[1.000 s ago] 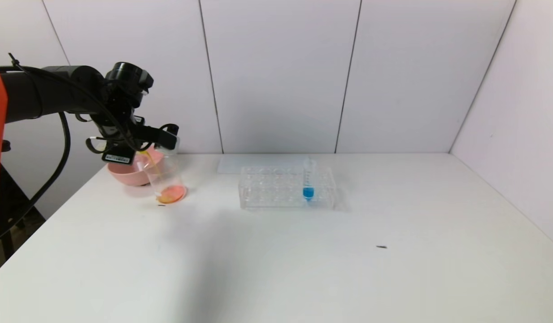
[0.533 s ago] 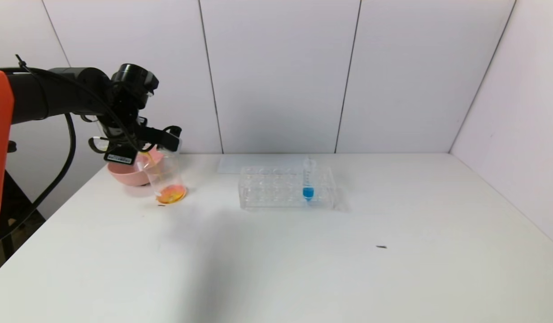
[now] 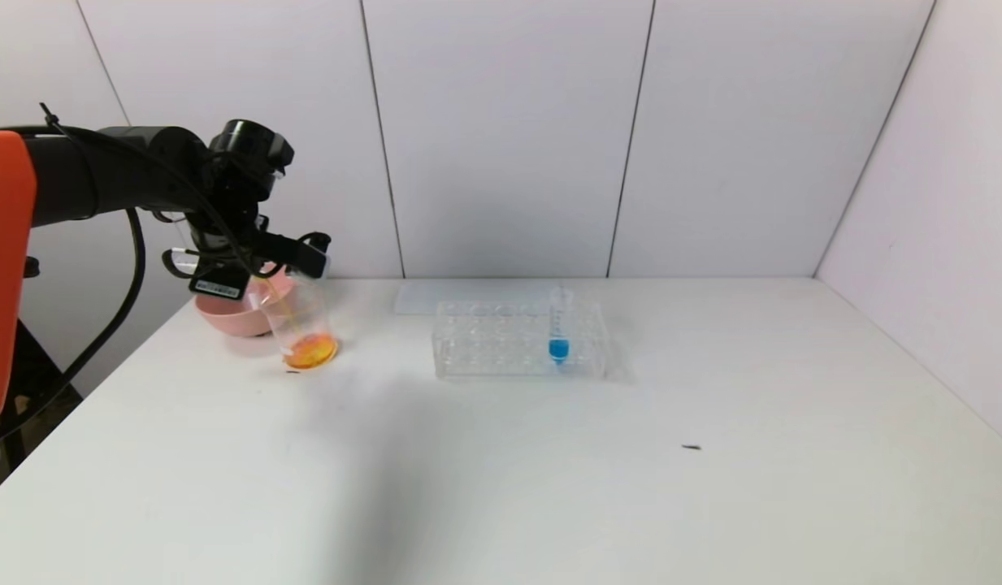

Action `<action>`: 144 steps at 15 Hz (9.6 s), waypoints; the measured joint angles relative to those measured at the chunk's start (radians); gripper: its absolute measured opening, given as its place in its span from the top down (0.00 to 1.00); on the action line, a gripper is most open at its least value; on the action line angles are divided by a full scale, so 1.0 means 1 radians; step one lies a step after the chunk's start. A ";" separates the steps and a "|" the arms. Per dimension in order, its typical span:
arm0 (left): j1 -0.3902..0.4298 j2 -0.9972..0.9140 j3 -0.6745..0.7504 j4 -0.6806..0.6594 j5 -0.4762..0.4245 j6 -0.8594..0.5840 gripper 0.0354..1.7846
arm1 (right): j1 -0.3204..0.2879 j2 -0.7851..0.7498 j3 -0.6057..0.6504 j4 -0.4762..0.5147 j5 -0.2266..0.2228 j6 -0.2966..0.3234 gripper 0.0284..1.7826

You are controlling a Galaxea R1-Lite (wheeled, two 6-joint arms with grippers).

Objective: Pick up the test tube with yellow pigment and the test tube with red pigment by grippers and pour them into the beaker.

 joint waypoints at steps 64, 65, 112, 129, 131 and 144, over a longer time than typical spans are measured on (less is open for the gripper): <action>0.170 -0.206 0.179 -0.372 -0.468 -0.863 0.75 | 0.000 0.000 0.000 0.000 0.000 0.000 0.05; 0.171 -0.207 0.211 -0.430 -0.470 -0.894 0.75 | 0.000 0.000 0.000 0.000 0.000 0.000 0.05; 0.214 0.081 0.449 -1.000 -0.492 -1.654 0.70 | 0.000 0.000 0.000 0.000 0.000 0.000 0.05; 0.247 0.071 0.430 -1.001 -0.492 -1.654 0.01 | 0.000 0.000 0.000 0.000 0.000 0.000 0.05; 0.249 0.070 0.427 -1.001 -0.492 -1.652 0.01 | 0.000 0.000 0.000 0.000 0.000 0.000 0.05; 0.221 -0.108 0.552 -0.998 -0.487 -1.636 0.01 | 0.000 0.000 0.000 0.000 0.000 0.000 0.05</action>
